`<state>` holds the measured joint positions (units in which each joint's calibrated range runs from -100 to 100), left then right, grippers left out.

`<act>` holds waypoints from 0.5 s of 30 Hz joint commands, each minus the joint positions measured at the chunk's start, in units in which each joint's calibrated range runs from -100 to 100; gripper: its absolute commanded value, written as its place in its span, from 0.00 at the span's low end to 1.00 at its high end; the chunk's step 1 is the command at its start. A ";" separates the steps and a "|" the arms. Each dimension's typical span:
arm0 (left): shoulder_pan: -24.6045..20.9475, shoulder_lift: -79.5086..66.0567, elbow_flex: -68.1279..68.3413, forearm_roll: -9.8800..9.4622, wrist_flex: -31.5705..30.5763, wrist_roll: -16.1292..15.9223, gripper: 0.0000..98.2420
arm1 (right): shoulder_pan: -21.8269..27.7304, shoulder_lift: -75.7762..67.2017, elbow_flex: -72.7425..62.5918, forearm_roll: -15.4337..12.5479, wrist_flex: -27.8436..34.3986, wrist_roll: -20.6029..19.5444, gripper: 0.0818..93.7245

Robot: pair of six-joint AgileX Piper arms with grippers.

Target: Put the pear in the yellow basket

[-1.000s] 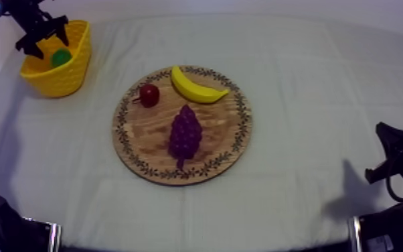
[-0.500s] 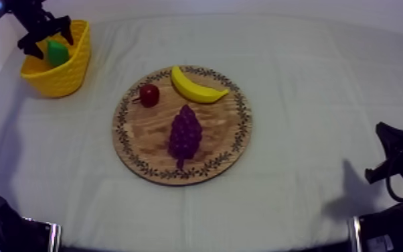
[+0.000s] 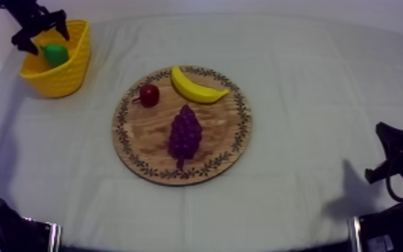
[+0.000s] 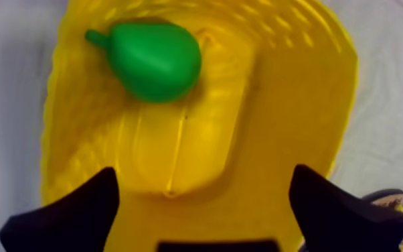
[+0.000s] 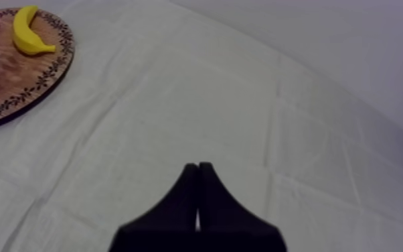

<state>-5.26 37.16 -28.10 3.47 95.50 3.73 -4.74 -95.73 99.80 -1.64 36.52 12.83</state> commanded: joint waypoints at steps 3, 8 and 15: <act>0.19 -3.01 0.99 -0.18 0.71 0.04 0.98 | -0.01 -0.03 -0.02 0.01 0.02 -0.01 0.00; 0.32 -6.99 3.16 -0.30 1.61 0.06 0.98 | -0.01 -0.03 -0.02 0.01 0.02 -0.01 0.00; 0.48 -13.70 6.83 -0.32 2.52 -0.28 0.98 | -0.01 -0.03 -0.02 0.01 0.02 -0.01 0.00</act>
<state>-4.80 24.82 -21.77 3.16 98.04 3.50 -4.74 -95.73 99.80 -1.64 36.52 12.83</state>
